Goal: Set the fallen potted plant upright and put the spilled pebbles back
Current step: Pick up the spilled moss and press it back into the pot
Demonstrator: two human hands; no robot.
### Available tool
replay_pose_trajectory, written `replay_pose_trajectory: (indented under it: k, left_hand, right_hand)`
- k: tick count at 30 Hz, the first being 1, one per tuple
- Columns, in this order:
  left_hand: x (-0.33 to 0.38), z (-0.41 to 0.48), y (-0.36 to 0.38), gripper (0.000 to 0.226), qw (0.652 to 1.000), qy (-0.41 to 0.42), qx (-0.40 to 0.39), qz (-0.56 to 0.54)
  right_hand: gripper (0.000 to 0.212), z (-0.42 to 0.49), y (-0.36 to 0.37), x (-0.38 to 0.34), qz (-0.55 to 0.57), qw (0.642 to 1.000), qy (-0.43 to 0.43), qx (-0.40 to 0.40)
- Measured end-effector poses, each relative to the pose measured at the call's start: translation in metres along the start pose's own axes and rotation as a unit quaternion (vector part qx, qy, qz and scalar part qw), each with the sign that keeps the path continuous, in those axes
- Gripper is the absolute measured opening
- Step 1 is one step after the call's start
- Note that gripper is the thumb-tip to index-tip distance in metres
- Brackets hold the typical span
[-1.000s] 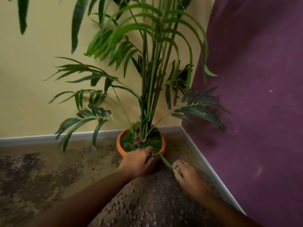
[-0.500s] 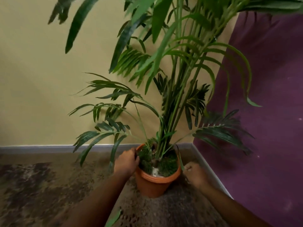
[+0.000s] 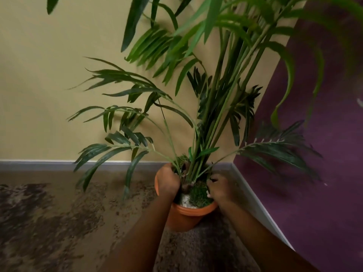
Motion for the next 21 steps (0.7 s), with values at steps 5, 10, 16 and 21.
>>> replay_pose_trajectory:
  k: [5, 10, 16, 21]
  left_hand:
    - [0.002, 0.001, -0.001, 0.026, 0.998, 0.053, -0.015, 0.029]
    - [0.006, -0.009, -0.013, 0.032, 0.983, 0.155, -0.02, 0.097]
    - [-0.005, -0.042, -0.031, 0.048, 0.944, 0.265, -0.036, 0.193]
    - [-0.033, -0.059, -0.044, 0.053, 0.918, 0.264, -0.051, 0.291]
  right_hand:
    - [0.033, -0.001, 0.007, 0.003, -0.056, 0.998, -0.038, 0.007]
    - [0.034, -0.02, -0.001, 0.013, -0.035, 0.994, -0.074, 0.072]
    - [0.018, -0.066, -0.004, 0.014, -0.056, 0.953, -0.246, 0.167]
    - [0.023, -0.115, 0.036, -0.006, -0.241, 0.803, -0.537, 0.092]
Point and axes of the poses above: each hand's wrist, its own z-axis towards the middle knuckle, its own y-axis out of the palm, x = y × z, the point moved 6 cm from there along z, towards the middle knuckle, and after that the axes turned 10 degrees about -z, right-handed, at the moved point
